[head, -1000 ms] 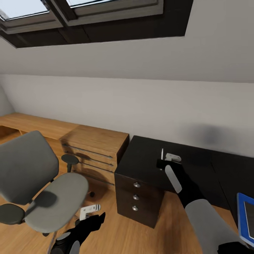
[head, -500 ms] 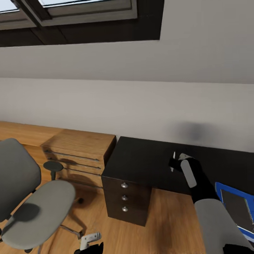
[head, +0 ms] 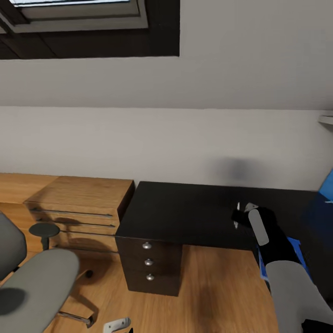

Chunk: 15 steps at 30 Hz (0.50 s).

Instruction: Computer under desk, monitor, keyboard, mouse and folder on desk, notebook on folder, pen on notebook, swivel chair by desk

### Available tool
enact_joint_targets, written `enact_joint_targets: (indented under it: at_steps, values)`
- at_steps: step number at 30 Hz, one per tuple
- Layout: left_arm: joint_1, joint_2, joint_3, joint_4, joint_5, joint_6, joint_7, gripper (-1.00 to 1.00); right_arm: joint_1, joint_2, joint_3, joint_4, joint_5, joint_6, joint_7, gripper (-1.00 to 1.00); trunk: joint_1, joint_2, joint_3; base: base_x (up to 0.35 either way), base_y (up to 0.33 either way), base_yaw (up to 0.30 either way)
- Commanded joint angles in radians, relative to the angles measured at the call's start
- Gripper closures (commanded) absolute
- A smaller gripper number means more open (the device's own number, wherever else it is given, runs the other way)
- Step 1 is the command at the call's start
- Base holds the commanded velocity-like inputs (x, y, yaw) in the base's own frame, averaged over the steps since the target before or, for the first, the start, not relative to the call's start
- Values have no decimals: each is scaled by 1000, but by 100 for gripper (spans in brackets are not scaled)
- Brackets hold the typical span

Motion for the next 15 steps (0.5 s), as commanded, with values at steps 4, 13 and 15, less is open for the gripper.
enact_joint_targets:
  at_steps: [4,13,15]
  values:
    - [0,3,-3,0,10,0,7,-100,-1,-2,1,4,-9,19,-8,100,0,-1,1,0,0,-273]
    - [0,37,0,0,10,-4,7,-100,0,-14,1,28,4,28,-7,100,0,-1,7,0,0,-274]
    - [0,45,1,0,10,-4,8,-100,0,-21,1,39,14,28,-6,100,0,-1,8,0,0,-274]
